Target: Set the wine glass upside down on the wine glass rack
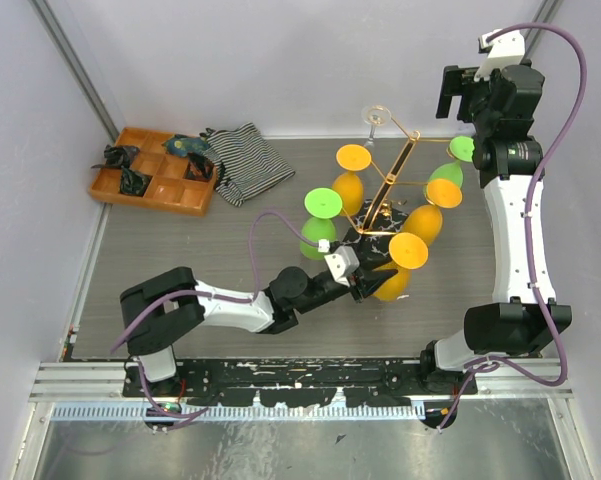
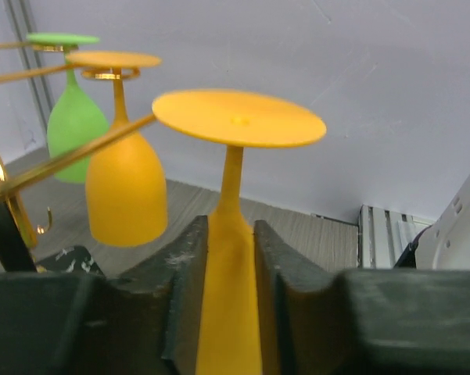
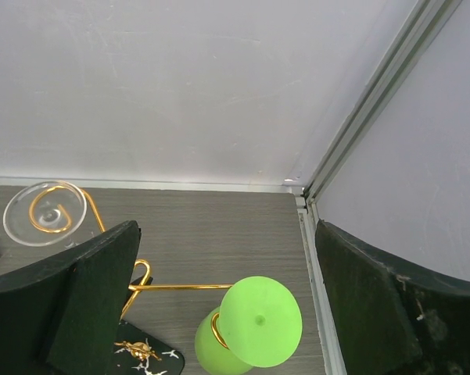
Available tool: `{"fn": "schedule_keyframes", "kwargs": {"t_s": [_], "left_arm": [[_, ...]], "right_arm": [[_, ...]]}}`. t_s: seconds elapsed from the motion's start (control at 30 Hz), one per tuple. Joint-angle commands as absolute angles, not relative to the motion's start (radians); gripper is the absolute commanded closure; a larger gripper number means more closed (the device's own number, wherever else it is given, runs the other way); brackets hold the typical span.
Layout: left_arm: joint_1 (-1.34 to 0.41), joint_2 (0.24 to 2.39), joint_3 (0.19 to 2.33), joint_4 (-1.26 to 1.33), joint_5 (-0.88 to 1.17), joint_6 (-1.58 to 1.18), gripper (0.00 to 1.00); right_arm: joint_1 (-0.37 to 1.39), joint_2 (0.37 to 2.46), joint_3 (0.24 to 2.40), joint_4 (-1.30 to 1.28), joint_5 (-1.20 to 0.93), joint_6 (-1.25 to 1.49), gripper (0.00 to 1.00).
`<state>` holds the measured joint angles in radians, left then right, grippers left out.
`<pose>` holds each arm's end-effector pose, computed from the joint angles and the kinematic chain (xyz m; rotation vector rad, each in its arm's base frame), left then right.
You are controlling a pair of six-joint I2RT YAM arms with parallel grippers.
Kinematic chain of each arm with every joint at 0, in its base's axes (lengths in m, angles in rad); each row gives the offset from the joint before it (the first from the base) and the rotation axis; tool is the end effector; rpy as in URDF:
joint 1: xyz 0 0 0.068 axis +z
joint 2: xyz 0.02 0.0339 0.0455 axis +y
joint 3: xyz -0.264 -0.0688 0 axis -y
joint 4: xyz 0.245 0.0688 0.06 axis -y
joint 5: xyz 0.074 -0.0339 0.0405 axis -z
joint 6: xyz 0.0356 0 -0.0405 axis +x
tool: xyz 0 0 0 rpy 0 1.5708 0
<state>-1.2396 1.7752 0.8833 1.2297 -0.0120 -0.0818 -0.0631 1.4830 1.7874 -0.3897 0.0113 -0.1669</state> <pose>0.1232 -0.3569 0.2553 0.7104 1.1072 -1.1329 0.3211 -0.0207 0.4978 -0.0775 1.6575 -0.1841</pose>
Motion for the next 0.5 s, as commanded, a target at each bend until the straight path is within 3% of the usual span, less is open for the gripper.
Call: {"fn": "schedule_keyframes", "kwargs": {"t_s": [0.0,0.07,0.3,0.47], "left_arm": [[-1.246,1.736,0.832,1.269,-0.052,-0.054,0.56],[-1.247,1.725,0.809,1.274,-0.061,-0.049,0.5],[-1.26,1.666,0.725,1.276,-0.096,-0.024,0.52],[-1.28,1.587,0.677,1.219,-0.11,0.03,0.46]], "right_arm": [[-0.068,1.44,1.786,-0.339,0.012,-0.172,0.0],[-0.067,1.44,1.785,-0.34,0.012,-0.171,0.0],[-0.068,1.447,1.804,-0.344,0.0,-0.16,0.0],[-0.068,1.467,1.84,-0.358,-0.036,-0.131,0.0]]}}
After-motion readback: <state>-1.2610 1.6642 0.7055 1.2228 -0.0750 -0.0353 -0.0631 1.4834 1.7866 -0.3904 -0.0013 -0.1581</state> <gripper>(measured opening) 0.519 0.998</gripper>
